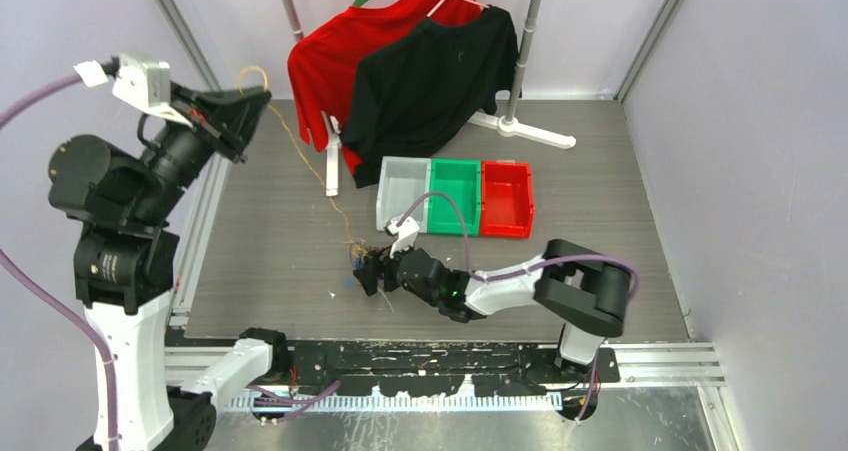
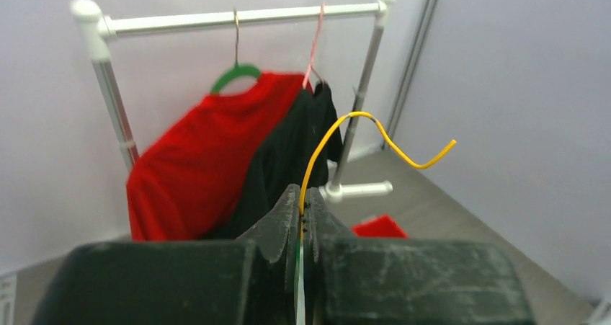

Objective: Untangle the cables

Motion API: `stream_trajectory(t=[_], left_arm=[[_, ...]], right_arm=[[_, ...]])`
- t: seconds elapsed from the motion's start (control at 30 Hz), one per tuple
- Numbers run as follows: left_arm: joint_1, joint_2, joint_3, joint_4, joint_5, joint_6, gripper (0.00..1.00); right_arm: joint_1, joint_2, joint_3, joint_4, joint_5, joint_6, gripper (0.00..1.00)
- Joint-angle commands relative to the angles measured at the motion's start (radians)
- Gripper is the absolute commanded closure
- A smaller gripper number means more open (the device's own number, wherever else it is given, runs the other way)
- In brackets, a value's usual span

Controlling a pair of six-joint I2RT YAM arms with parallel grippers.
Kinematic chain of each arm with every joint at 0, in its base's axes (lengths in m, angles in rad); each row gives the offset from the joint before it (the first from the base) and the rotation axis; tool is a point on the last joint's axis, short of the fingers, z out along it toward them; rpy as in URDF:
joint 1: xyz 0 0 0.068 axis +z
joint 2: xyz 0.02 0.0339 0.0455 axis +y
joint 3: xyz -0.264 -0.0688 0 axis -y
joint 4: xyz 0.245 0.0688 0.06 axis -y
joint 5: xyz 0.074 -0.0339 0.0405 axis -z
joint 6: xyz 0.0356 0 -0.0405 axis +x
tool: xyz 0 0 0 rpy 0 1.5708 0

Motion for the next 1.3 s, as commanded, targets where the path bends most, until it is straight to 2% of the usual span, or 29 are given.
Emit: stream_trajectory(t=[0.0, 0.13, 0.3, 0.43, 0.67, 0.83, 1.0, 1.13, 1.27], left_arm=[[-0.001, -0.080, -0.149, 0.013, 0.067, 0.030, 1.00], [-0.001, -0.132, -0.272, -0.011, 0.102, 0.014, 1.00], [0.000, -0.187, -0.383, -0.048, 0.091, 0.070, 1.00], [0.000, -0.218, -0.473, -0.071, -0.003, 0.215, 1.00], [-0.001, -0.165, -0.576, -0.047, -0.371, 0.440, 1.00], [0.001, -0.148, -0.643, -0.041, -0.354, 0.474, 1.00], [0.000, -0.122, -0.676, -0.024, -0.377, 0.515, 1.00], [0.002, -0.110, -0.691, -0.011, -0.399, 0.564, 1.00], [0.002, -0.113, -0.714, -0.010, -0.396, 0.618, 1.00]], right_arm=[[0.003, -0.185, 0.016, -0.097, -0.023, -0.071, 0.18], [-0.009, -0.234, 0.070, -0.168, -0.102, -0.116, 0.19], [-0.020, -0.199, 0.133, -0.224, -0.165, -0.140, 0.24], [-0.020, -0.169, 0.124, -0.236, -0.170, -0.107, 0.29], [-0.019, -0.181, 0.064, -0.318, -0.162, 0.007, 0.34], [-0.017, -0.215, 0.012, -0.342, -0.185, 0.035, 0.35], [-0.017, -0.119, 0.095, -0.426, -0.370, 0.025, 0.37], [-0.017, -0.049, 0.129, -0.407, -0.412, 0.053, 0.48], [-0.020, -0.057, 0.142, -0.421, -0.363, 0.059, 0.77]])
